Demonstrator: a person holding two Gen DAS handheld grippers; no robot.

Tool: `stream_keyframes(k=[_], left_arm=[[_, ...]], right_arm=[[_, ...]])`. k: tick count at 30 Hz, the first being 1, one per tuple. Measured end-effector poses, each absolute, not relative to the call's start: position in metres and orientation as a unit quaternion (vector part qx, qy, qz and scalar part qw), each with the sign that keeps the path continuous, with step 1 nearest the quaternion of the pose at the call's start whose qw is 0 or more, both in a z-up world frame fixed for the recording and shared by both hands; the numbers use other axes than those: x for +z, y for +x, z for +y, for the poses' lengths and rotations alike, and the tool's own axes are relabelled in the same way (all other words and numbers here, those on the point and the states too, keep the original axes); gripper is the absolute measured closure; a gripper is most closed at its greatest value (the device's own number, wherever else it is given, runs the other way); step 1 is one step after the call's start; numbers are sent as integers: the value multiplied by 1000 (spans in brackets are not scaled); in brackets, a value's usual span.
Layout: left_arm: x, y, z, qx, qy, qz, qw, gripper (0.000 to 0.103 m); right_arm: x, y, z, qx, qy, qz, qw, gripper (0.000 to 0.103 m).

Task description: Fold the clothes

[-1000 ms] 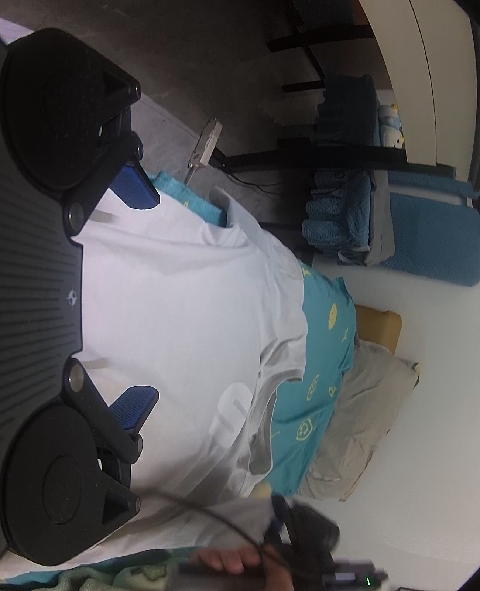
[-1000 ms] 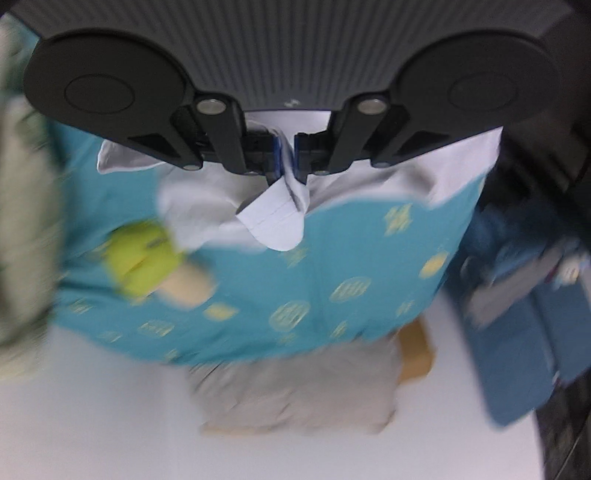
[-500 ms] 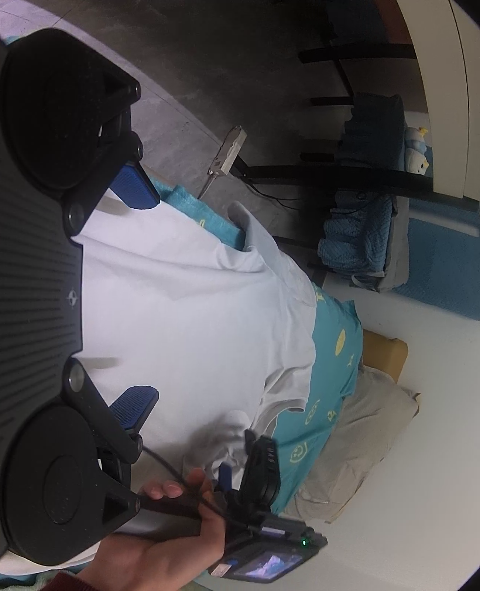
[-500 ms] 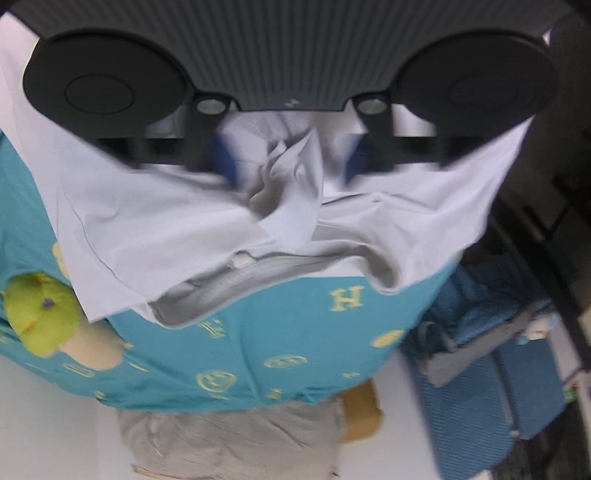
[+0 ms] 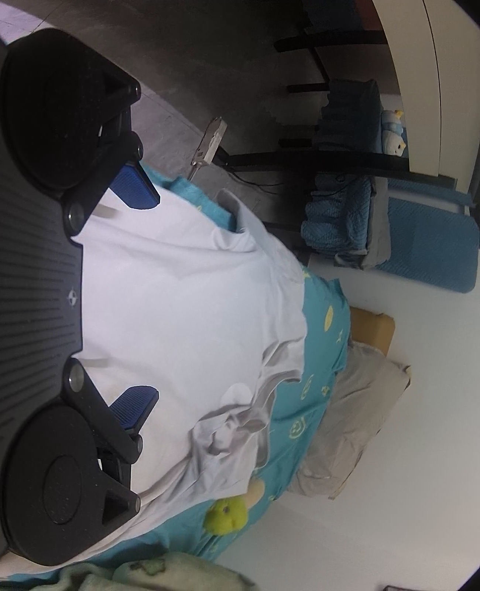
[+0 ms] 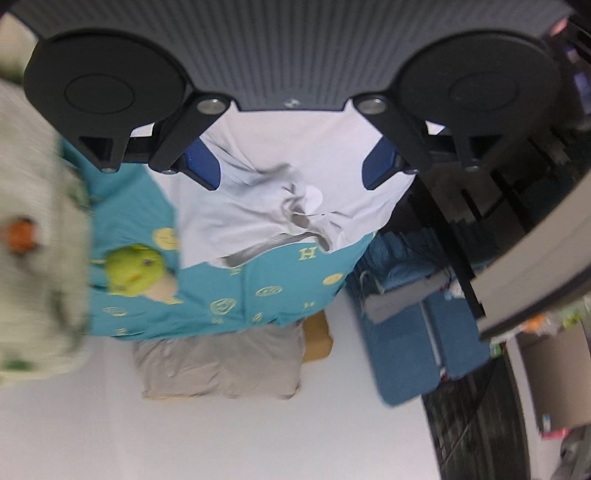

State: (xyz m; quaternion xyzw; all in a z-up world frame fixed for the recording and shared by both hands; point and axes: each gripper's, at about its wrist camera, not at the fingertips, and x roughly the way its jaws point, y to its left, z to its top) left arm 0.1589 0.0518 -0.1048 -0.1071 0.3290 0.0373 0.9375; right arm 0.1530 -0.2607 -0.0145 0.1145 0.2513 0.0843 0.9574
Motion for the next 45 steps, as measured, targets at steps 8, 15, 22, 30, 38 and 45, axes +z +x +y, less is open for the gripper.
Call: stream_keyframes(k=[8, 15, 22, 30, 38, 45], left_arm=[[-93, 120, 15, -16, -68, 347, 935, 2], [-93, 120, -56, -90, -80, 406, 906, 8], [-112, 129, -158, -177, -148, 493, 839, 20], [-159, 134, -222, -229, -153, 557, 783, 41], [-174, 132, -239, -284, -137, 584, 748, 100], [-139, 142, -203, -306, -181, 572, 740, 102]], right_arm=[[-24, 53, -353, -26, 212, 194, 958, 18], [-31, 37, -416, -134, 279, 115, 944, 18], [-44, 33, -438, -172, 307, 106, 930, 18], [-51, 41, -441, -166, 323, 113, 925, 18], [-56, 49, -438, -159, 325, 124, 924, 18], [-57, 53, -435, -156, 324, 134, 924, 18]])
